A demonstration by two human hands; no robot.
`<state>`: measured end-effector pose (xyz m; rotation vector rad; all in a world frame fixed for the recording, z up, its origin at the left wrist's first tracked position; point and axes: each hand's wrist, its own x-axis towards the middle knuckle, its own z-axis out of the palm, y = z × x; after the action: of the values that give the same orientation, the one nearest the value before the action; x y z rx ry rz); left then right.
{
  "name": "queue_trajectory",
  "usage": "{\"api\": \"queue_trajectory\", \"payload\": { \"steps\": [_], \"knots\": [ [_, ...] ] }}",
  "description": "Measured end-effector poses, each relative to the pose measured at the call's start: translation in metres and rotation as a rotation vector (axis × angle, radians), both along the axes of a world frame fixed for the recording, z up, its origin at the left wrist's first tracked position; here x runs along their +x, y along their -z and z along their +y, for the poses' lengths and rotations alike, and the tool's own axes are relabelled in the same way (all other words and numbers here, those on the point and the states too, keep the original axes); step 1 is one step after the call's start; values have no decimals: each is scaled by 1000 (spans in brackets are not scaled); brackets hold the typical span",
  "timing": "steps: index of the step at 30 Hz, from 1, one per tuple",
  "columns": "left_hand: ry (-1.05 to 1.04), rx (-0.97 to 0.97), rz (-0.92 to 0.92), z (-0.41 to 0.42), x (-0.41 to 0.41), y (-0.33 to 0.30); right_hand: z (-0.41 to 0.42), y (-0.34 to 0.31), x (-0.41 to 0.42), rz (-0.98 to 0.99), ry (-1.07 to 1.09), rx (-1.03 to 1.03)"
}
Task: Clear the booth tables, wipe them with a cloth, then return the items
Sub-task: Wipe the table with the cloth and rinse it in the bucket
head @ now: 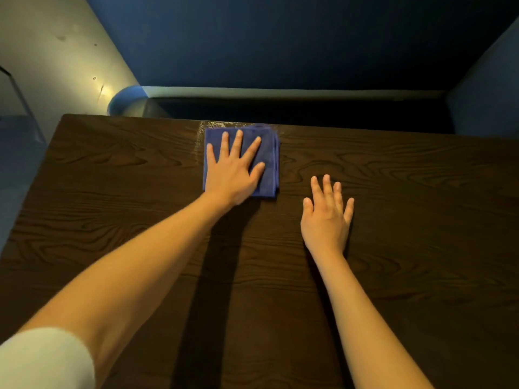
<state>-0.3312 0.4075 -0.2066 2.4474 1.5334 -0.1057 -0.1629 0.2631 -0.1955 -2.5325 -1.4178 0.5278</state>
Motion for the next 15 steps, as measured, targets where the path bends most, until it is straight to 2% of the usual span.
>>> {"api": "queue_trajectory", "payload": {
  "steps": [6,12,15],
  "knots": [
    [-18,15,-28,19,22,0,-2,1,0,-15,-3,-2],
    [69,25,-33,-46,17,1,-3,0,1,5,-17,24],
    [130,32,-12,-88,4,0,-3,-3,4,80,-15,25]
  ]
}}
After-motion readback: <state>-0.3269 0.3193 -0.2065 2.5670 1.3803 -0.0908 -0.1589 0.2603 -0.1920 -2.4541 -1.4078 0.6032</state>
